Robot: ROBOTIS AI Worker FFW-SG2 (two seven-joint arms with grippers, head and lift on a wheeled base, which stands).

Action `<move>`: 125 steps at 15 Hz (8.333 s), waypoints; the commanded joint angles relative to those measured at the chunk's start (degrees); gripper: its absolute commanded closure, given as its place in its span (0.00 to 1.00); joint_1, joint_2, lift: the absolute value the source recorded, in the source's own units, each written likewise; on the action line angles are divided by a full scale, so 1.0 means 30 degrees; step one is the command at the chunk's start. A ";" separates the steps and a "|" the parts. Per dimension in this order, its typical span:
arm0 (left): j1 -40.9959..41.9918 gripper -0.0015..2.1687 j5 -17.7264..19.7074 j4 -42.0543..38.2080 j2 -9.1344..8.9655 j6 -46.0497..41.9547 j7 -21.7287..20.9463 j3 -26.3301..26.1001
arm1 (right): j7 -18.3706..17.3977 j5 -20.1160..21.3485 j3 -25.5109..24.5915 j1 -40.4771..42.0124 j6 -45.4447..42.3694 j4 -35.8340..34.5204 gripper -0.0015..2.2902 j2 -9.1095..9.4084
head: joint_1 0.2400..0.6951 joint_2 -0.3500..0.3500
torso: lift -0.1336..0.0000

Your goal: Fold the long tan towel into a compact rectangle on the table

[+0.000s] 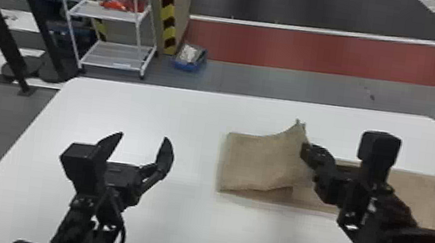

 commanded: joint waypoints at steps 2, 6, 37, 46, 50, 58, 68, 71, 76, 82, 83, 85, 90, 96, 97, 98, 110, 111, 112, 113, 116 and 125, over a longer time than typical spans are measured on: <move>0.0164 0.01 0.0030 -0.0167 0.0000 -0.0350 0.0094 0.0168 | 0.0891 -0.1741 -0.4507 0.0783 0.4076 -0.4091 0.52 -0.0477 | 1.00 0.59 | 0.08; 0.0047 0.01 0.0118 0.0009 -0.0029 -0.0702 -0.0053 -0.0008 | 0.1887 -0.0950 -0.6558 0.0930 0.2787 -0.1308 0.52 -0.0711 | 1.00 0.40 | 0.08; -0.0480 0.01 -0.0087 0.0683 -0.0029 -0.0643 0.0006 -0.0535 | 0.3733 0.2390 -1.0015 -0.3172 0.3314 0.5196 0.00 -0.3055 | 1.00 0.10 | 0.08; -0.0509 0.01 -0.0087 0.0683 -0.0058 -0.0761 0.0035 -0.0271 | 0.4934 -0.0657 -0.9576 0.0432 0.0795 0.0274 0.77 -0.2117 | 1.00 0.11 | 0.08; -0.0304 0.01 -0.0058 0.0448 -0.0029 -0.0936 0.0240 0.0139 | 0.5696 0.0398 -0.7144 0.1018 0.1146 0.0391 0.88 -0.1736 | 1.00 0.25 | 0.08; -0.0158 0.01 -0.0029 0.0273 -0.0029 -0.1229 0.0123 0.0373 | 0.5403 0.1394 -0.4097 0.0900 0.4603 0.0684 0.88 -0.1004 | 1.00 0.44 | 0.08; -0.0070 0.01 0.0030 0.0214 -0.0029 -0.1229 0.0094 0.0608 | 0.4319 0.1394 0.1382 0.0051 0.5892 0.0274 0.88 0.0402 | 1.00 0.66 | 0.08; 0.0047 0.01 0.0030 0.0097 -0.0029 -0.1347 0.0123 0.0666 | 0.3762 0.1423 0.1850 0.0080 0.5775 -0.0488 0.88 0.0695 | 1.00 0.76 | 0.08; 0.0018 0.01 -0.0058 0.0126 -0.0029 -0.1815 0.0123 0.0285 | 0.3791 0.0749 -0.0523 0.0402 0.5717 -0.3066 0.48 0.0578 | 1.00 0.76 | 0.08; -0.0744 0.07 -0.0585 0.1093 -0.0146 -0.1874 0.0064 -0.2234 | 0.4348 0.0867 -0.4361 -0.2146 0.5482 -0.0048 0.03 -0.1209 | 1.00 0.52 | 0.08; -0.0978 0.07 -0.0615 0.1444 -0.0176 -0.1932 0.0064 -0.2586 | 0.4436 0.0925 -0.4595 -0.2381 0.5189 0.0655 0.03 -0.1473 | 1.00 0.47 | 0.08; -0.1535 0.10 -0.0673 0.2177 -0.0205 -0.1991 0.0094 -0.3377 | 0.4436 0.1365 -0.5034 -0.2410 0.3607 0.1797 0.04 -0.1736 | 1.00 0.34 | 0.08; -0.3088 0.47 0.0030 0.4081 -0.0293 -0.0702 -0.0112 -0.4754 | 0.4055 0.1452 -0.5738 -0.2469 0.2260 0.3233 0.04 -0.1736 | 1.00 0.19 | 0.08; -0.3439 0.91 0.0469 0.4257 -0.0322 0.1583 -0.2514 -0.4607 | 0.4348 0.1658 -0.5620 -0.3377 0.1908 0.4376 0.04 -0.1766 | 1.00 0.12 | 0.08; -0.3498 0.91 0.0440 0.4491 -0.0293 0.1583 -0.2631 -0.4607 | 0.4406 0.1570 -0.5562 -0.3787 0.1908 0.4961 0.04 -0.1766 | 1.00 0.12 | 0.08; -0.3615 0.91 0.0411 0.4755 -0.0322 0.1583 -0.2778 -0.4636 | 0.4436 0.1570 -0.5415 -0.4139 0.1908 0.5518 0.04 -0.1766 | 1.00 0.12 | 0.08; -0.4377 0.91 0.0206 0.6366 -0.0293 0.3575 -0.3510 -0.4197 | 0.5989 0.2566 -0.3540 -0.6541 0.2611 0.9268 0.09 -0.1766 | 1.00 0.22 | 0.08; -0.4435 0.91 0.0206 0.6454 -0.0293 0.3575 -0.3510 -0.4197 | 0.5989 0.2595 -0.3599 -0.6424 0.2845 0.9151 0.09 -0.1766 | 1.00 0.23 | 0.08; -0.4494 0.91 0.0206 0.6542 -0.0293 0.3575 -0.3510 -0.4197 | 0.6018 0.2683 -0.3687 -0.6189 0.3197 0.8858 0.09 -0.1766 | 1.00 0.23 | 0.08; -0.4582 0.91 0.0206 0.6659 -0.0293 0.3575 -0.3510 -0.4197 | 0.6018 0.2712 -0.3804 -0.5984 0.3490 0.8448 0.09 -0.1766 | 1.00 0.23 | 0.08; -0.4699 0.91 0.0235 0.6777 -0.0322 0.3575 -0.3510 -0.4256 | 0.6545 0.2683 -0.4038 -0.5896 0.4310 0.8272 0.16 -0.1912 | 1.00 0.22 | 0.08; -0.4933 0.91 0.0176 0.6777 -0.0351 0.3868 -0.3510 -0.4431 | 0.8362 0.0105 -0.3482 -0.5428 0.9525 0.2969 0.74 -0.1414 | 1.00 0.26 | 0.08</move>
